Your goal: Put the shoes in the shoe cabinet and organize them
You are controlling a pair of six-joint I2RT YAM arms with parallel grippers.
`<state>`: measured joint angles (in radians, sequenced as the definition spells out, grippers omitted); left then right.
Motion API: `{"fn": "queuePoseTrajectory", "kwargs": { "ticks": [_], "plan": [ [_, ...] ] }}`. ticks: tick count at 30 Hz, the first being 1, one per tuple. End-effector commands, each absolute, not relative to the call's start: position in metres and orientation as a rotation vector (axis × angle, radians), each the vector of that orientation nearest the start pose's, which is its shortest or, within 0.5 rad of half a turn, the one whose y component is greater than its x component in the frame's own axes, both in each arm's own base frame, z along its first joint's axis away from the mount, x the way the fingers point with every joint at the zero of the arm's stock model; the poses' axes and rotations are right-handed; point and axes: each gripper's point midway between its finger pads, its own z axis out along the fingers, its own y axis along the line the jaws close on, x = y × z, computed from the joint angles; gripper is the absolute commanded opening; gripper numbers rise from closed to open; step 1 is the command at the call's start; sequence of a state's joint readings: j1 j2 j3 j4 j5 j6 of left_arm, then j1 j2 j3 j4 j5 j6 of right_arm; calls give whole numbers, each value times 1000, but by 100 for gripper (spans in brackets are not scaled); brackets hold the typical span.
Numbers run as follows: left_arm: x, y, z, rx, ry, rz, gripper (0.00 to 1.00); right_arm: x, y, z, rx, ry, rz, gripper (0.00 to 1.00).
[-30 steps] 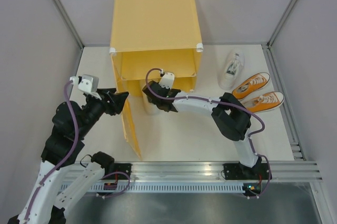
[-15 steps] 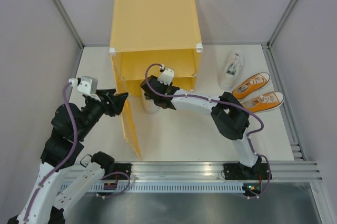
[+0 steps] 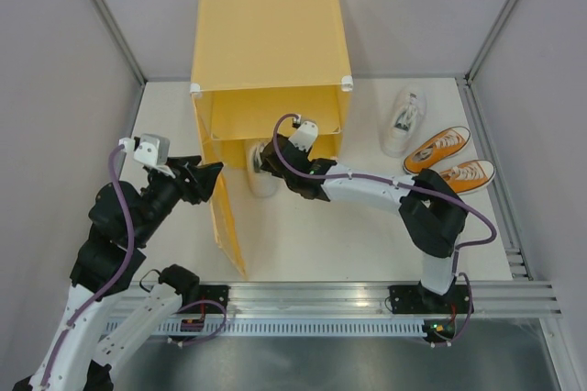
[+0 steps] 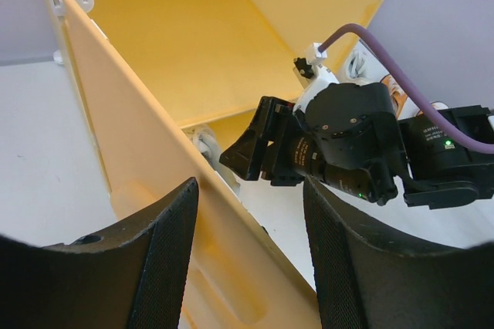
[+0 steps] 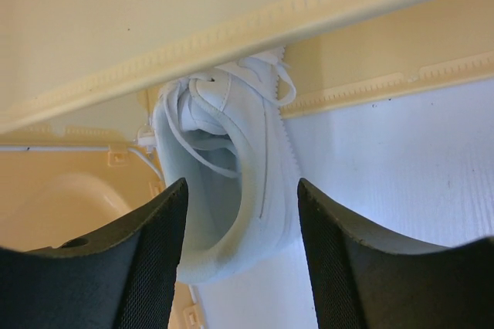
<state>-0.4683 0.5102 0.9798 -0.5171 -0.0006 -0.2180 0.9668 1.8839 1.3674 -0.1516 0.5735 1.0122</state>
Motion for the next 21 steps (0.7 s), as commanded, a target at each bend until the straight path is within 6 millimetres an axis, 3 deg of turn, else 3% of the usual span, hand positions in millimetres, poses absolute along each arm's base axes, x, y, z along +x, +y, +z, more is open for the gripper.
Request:
{"fn": "queuePoseTrajectory", "kwargs": {
  "ticks": [1, 6, 8, 9, 11, 12, 14, 15, 17, 18, 21],
  "plan": [
    [198, -103, 302, 269, 1815, -419, 61, 346, 402, 158, 329, 2056, 645, 64],
    [198, -102, 304, 265, 1812, -416, 61, 341, 396, 160, 309, 2051, 643, 63],
    [199, -102, 303, 264, 1813, -414, 61, 334, 393, 171, 289, 2032, 648, 63],
    [199, -102, 303, 262, 1817, -413, 61, 329, 390, 169, 277, 2036, 638, 63],
    [201, -102, 303, 256, 1817, -411, 61, 317, 389, 188, 256, 1990, 669, 62],
    [203, -102, 302, 254, 1820, -407, 61, 308, 384, 179, 234, 2004, 649, 61],
    [204, -100, 305, 246, 1818, -392, 61, 287, 386, 185, 175, 1986, 677, 54],
    [205, -98, 306, 238, 1815, -379, 61, 276, 382, 168, 144, 2009, 653, 52],
    [204, -94, 310, 226, 1795, -370, 61, 251, 390, 158, 87, 2023, 685, 44],
    [204, -91, 311, 217, 1789, -356, 61, 241, 386, 140, 68, 2050, 675, 42],
    [205, -88, 313, 210, 1758, -341, 60, 220, 393, 114, 36, 2078, 712, 36]
  ]
}}
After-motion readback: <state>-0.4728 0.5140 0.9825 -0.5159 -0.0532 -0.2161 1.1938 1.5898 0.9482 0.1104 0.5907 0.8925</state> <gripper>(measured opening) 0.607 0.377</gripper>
